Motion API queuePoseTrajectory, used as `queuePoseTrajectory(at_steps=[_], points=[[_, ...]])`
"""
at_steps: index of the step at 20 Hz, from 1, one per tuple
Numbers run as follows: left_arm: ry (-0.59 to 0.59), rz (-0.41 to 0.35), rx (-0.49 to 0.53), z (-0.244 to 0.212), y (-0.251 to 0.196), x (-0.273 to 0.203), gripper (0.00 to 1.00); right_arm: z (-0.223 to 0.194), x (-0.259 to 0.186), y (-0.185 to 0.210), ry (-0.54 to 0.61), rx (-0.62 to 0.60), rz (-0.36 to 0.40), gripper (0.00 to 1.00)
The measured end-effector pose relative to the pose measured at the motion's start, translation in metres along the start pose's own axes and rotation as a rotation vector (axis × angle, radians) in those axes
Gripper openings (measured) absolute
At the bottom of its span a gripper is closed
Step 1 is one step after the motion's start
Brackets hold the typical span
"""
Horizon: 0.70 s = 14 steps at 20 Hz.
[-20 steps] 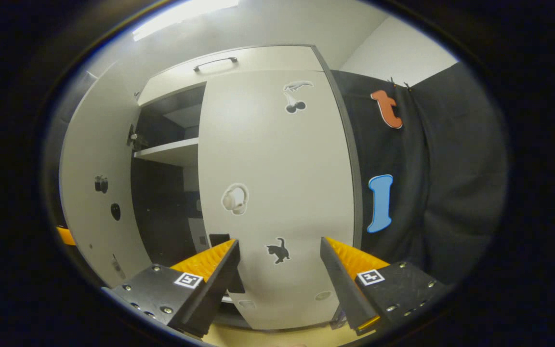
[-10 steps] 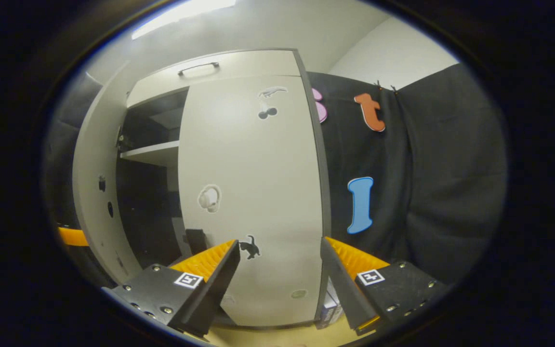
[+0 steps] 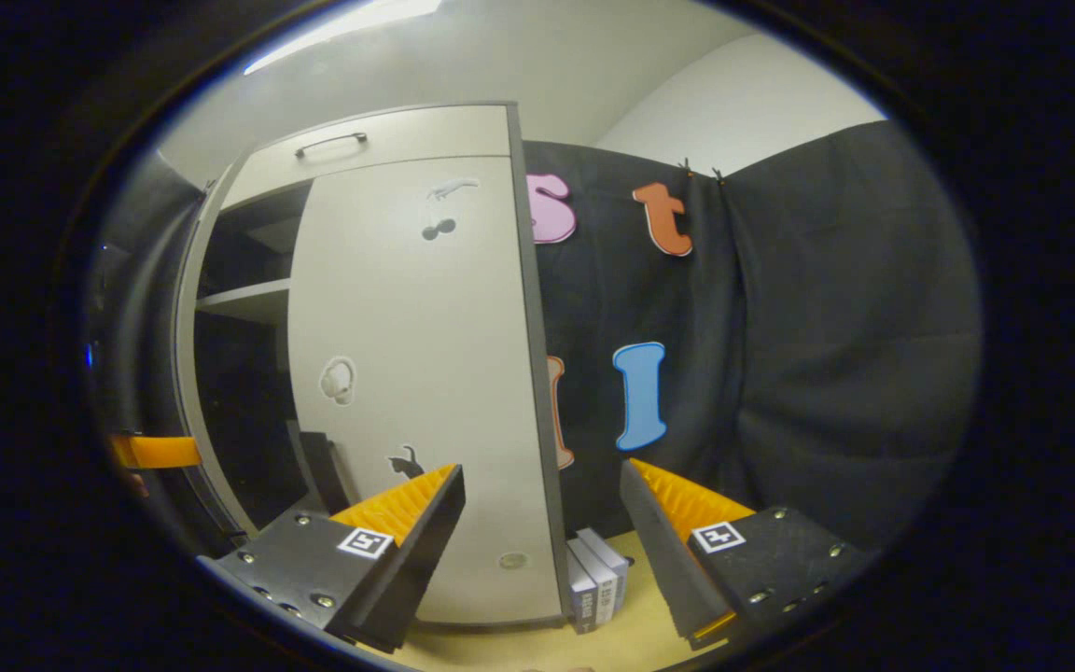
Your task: Grab one shoe with the right hand and put it into the shoe cabinet, grab the other shoe with the left hand and put it into the shoe cabinet; then close the right door with the right hand and the left door with the left hand.
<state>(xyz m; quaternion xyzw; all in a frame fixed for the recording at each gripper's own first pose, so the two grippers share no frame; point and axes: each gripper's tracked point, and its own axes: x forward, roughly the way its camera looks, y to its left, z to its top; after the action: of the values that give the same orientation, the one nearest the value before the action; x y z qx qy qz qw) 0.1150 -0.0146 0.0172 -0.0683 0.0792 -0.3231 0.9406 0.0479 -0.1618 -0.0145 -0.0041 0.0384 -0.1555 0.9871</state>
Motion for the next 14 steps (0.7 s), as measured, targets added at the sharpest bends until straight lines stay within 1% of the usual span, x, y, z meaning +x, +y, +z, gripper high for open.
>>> queuePoseTrajectory(at_steps=[1,2,3,5,6,7,8,14], points=[[0.000,0.017,0.006,0.000,0.003,0.004,0.90,0.000,-0.001,-0.007,0.000,0.005,-0.014,1.00],[-0.002,0.014,0.006,-0.001,0.003,0.009,0.93,0.001,-0.002,-0.013,-0.001,0.009,-0.026,1.00],[-0.003,0.013,0.001,0.000,0.002,0.012,1.00,0.001,-0.002,-0.019,-0.001,0.012,-0.037,1.00],[-0.005,0.039,0.011,0.000,0.003,0.020,1.00,0.000,-0.002,-0.030,-0.001,0.015,-0.060,1.00],[-0.005,0.053,0.023,0.000,0.003,0.023,1.00,0.000,-0.002,-0.034,-0.001,0.019,-0.069,0.97],[-0.009,0.065,0.023,-0.001,0.004,0.026,1.00,0.000,-0.002,-0.037,0.000,0.026,-0.074,0.97],[-0.010,0.076,0.024,-0.002,0.004,0.028,1.00,-0.001,-0.002,-0.040,0.002,0.032,-0.077,1.00],[-0.013,0.118,0.052,-0.005,0.003,0.034,1.00,-0.007,-0.006,-0.058,0.008,0.037,-0.107,1.00]])
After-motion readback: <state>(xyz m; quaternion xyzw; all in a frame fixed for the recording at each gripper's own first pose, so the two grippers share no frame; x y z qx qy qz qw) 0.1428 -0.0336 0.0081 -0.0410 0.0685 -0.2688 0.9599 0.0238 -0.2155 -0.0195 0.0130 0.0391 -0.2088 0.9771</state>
